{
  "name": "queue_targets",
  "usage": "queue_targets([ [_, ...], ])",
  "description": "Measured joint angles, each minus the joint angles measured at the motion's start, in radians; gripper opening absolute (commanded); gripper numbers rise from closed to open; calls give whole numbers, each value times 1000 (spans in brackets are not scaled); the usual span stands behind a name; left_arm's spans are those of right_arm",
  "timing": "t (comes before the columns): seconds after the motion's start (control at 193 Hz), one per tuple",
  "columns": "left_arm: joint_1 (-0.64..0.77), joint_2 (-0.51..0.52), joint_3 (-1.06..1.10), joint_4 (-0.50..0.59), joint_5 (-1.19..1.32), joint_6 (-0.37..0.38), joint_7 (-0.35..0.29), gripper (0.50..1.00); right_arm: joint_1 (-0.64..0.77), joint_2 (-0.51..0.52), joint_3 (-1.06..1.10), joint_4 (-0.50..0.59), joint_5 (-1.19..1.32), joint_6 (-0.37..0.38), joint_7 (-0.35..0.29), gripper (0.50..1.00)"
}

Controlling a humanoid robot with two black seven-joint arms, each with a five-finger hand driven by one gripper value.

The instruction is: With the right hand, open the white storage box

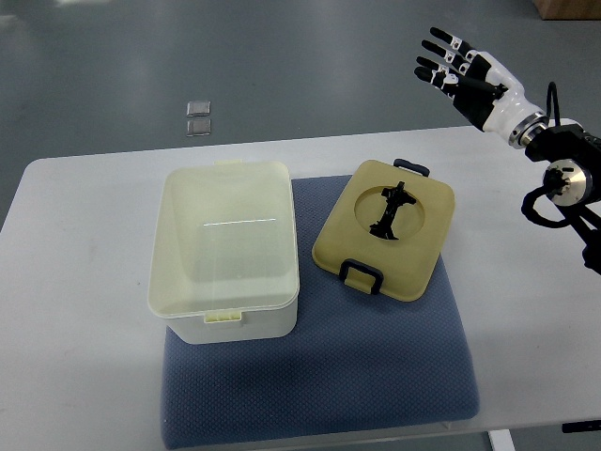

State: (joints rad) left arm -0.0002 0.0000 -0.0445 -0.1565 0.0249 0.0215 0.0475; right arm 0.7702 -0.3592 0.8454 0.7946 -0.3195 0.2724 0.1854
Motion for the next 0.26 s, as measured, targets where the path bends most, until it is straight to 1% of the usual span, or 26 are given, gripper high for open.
queue_targets([
  [0.259, 0, 0, 0, 0, 0, 0, 0, 1000, -27, 21, 0, -11, 6, -6, 5, 930],
])
